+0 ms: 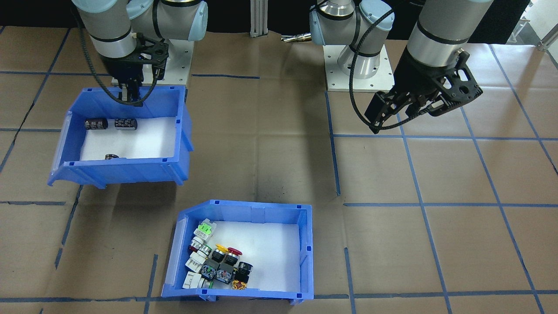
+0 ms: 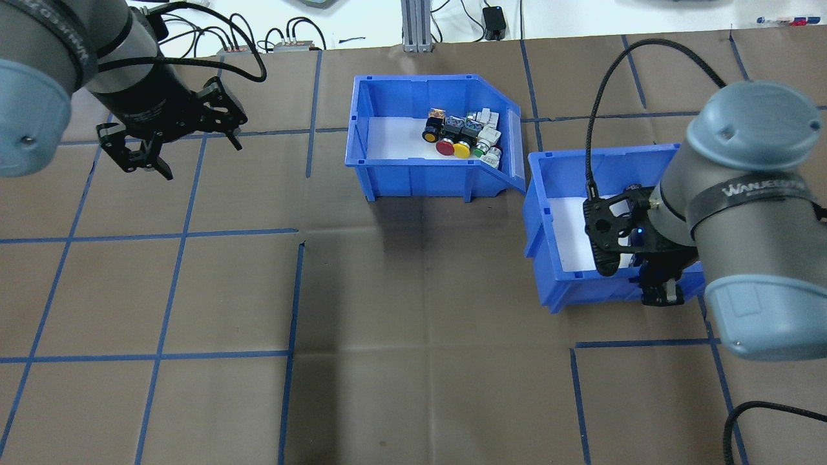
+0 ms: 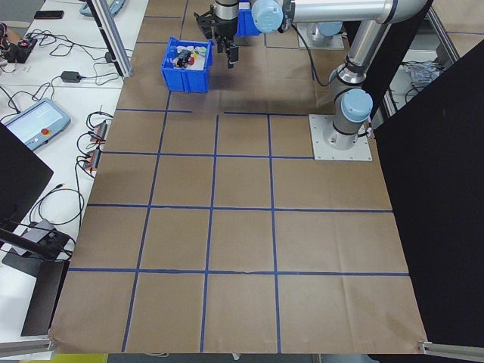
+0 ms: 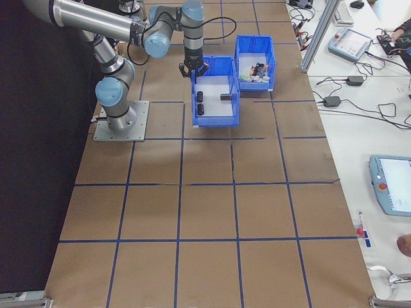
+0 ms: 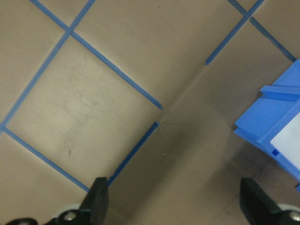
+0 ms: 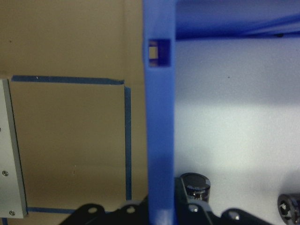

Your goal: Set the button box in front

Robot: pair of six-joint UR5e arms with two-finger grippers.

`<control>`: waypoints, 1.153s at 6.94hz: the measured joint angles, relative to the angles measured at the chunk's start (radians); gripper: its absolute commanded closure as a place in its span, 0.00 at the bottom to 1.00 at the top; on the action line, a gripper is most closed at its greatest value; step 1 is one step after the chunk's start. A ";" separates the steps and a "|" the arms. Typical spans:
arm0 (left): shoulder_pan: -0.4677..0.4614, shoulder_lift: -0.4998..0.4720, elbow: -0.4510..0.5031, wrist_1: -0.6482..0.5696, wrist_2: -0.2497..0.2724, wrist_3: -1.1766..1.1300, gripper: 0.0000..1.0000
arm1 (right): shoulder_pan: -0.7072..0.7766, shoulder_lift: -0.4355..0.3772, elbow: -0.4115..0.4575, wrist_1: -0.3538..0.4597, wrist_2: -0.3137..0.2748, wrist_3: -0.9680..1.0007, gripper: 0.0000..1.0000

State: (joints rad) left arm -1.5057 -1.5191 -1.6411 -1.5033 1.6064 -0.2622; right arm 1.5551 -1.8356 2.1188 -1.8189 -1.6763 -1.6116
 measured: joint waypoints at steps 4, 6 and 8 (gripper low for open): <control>0.010 0.152 -0.161 -0.015 0.051 0.231 0.00 | 0.207 0.003 0.077 -0.057 0.002 0.207 0.97; 0.004 0.166 -0.179 0.003 0.048 0.279 0.00 | 0.300 0.021 0.100 -0.105 0.005 0.312 0.97; 0.002 0.187 -0.185 0.006 0.048 0.287 0.00 | 0.400 0.078 0.103 -0.176 0.007 0.440 0.97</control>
State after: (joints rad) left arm -1.5041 -1.3317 -1.8263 -1.4975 1.6545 0.0243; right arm 1.9552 -1.7572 2.2218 -1.9950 -1.6695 -1.1719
